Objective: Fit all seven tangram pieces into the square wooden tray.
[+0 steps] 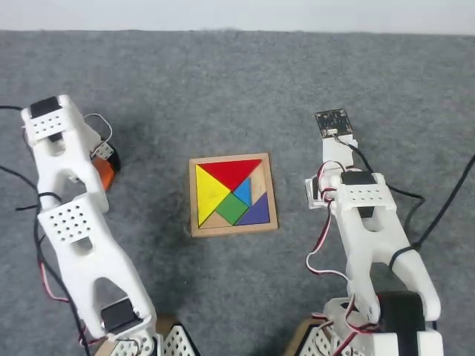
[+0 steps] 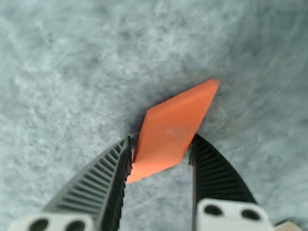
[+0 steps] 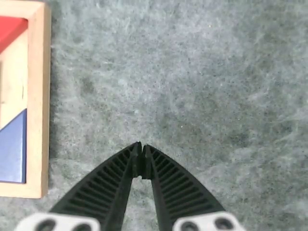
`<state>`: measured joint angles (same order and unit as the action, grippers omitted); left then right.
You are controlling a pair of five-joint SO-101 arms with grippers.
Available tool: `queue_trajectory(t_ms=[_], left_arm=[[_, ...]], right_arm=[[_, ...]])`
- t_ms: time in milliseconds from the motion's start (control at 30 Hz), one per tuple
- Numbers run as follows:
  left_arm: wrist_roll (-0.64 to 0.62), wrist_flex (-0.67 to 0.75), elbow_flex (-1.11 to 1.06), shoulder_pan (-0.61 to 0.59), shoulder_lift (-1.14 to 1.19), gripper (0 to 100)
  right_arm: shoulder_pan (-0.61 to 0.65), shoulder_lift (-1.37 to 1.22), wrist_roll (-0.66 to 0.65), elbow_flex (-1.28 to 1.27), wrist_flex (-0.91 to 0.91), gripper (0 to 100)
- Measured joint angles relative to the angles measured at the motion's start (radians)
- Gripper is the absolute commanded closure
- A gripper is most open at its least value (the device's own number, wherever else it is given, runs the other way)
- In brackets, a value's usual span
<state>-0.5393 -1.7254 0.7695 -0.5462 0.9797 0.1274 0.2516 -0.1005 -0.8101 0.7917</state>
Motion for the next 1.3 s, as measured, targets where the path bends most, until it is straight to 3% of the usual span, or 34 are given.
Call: queue_trajectory(t_ms=[1067,1300], left_arm=[[-0.147,0.044,-0.017,-0.017,-0.003,81],[-0.146,0.054,-0.012,-0.012,-0.003,90]], right_arm=[[0.0,0.0,0.0,0.0,-0.002,99.2],[0.0,0.0,0.0,0.0,-0.002,99.2]])
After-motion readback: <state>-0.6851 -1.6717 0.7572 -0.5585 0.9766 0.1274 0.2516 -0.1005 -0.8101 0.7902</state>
